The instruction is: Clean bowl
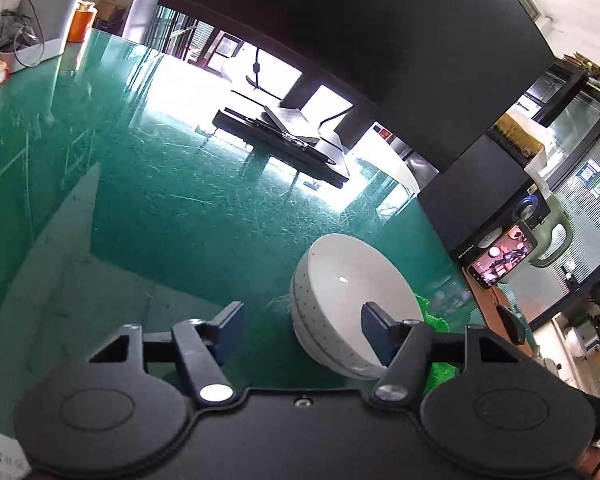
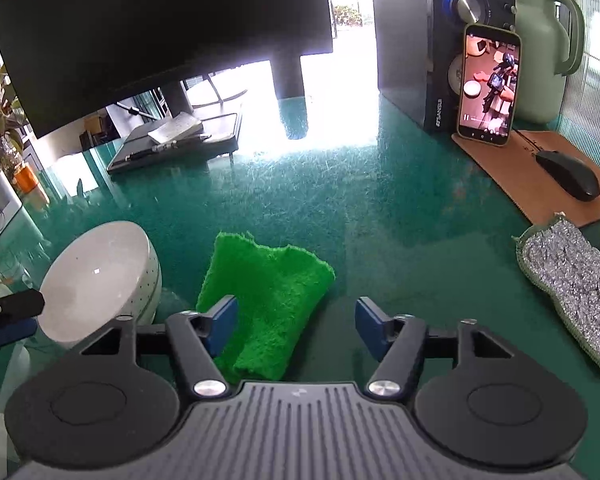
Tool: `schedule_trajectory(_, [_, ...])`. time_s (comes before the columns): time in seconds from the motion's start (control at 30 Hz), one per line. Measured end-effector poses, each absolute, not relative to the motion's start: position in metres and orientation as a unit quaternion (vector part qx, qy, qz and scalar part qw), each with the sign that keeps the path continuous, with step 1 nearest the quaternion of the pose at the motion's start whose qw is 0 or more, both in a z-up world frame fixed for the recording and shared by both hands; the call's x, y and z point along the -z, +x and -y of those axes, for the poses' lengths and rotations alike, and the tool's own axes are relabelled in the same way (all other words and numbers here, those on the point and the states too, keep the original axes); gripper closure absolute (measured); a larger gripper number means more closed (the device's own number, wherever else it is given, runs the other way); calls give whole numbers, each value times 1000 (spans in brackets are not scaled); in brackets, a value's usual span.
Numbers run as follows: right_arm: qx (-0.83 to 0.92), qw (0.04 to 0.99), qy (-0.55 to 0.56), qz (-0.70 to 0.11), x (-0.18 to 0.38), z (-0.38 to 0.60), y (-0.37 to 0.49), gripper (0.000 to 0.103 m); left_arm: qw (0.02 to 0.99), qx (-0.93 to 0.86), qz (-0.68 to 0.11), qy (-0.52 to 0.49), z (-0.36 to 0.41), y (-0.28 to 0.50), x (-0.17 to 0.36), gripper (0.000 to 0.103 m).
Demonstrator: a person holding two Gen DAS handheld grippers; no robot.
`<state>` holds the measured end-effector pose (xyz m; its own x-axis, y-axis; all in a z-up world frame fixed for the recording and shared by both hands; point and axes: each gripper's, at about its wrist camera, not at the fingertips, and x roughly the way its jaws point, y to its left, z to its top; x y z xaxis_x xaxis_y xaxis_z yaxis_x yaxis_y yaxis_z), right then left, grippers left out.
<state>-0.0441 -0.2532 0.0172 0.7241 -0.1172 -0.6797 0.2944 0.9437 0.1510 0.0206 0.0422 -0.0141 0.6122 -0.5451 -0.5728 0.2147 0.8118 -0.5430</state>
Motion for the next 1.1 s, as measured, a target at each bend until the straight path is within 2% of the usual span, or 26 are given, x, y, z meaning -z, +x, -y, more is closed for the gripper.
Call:
schedule_trajectory(0.1, [113, 922, 128, -348, -19, 257, -45, 33, 875, 219, -376, -213, -39, 22, 11, 26])
schedule_trajectory(0.17, [109, 923, 127, -347, -18, 259, -46, 31, 888, 228, -351, -191, -35, 16, 6, 7])
schedule_trajectory(0.23, [102, 924, 116, -350, -16, 260, -47, 25, 905, 241, -313, -155, -32, 7, -1, 0])
schedule_trajectory(0.33, [102, 928, 100, -346, -17, 257, -50, 18, 928, 261, -255, -71, -21, -11, -10, 0])
schedule_trajectory(0.43, [96, 926, 102, -351, -16, 257, -49, 17, 933, 265, -239, -32, -15, -20, -12, 0])
schedule_trajectory(0.83, [98, 917, 109, -371, -15, 253, -45, 17, 934, 212, -287, -24, -6, -17, -2, 0])
schedule_trajectory(0.97, [100, 917, 107, -370, -15, 251, -45, 9, 933, 213, -288, -23, -3, -16, -2, 0])
schedule_trajectory(1.1, [101, 920, 102, -364, -18, 250, -48, 8, 933, 216, -287, -23, -2, -17, -3, 0])
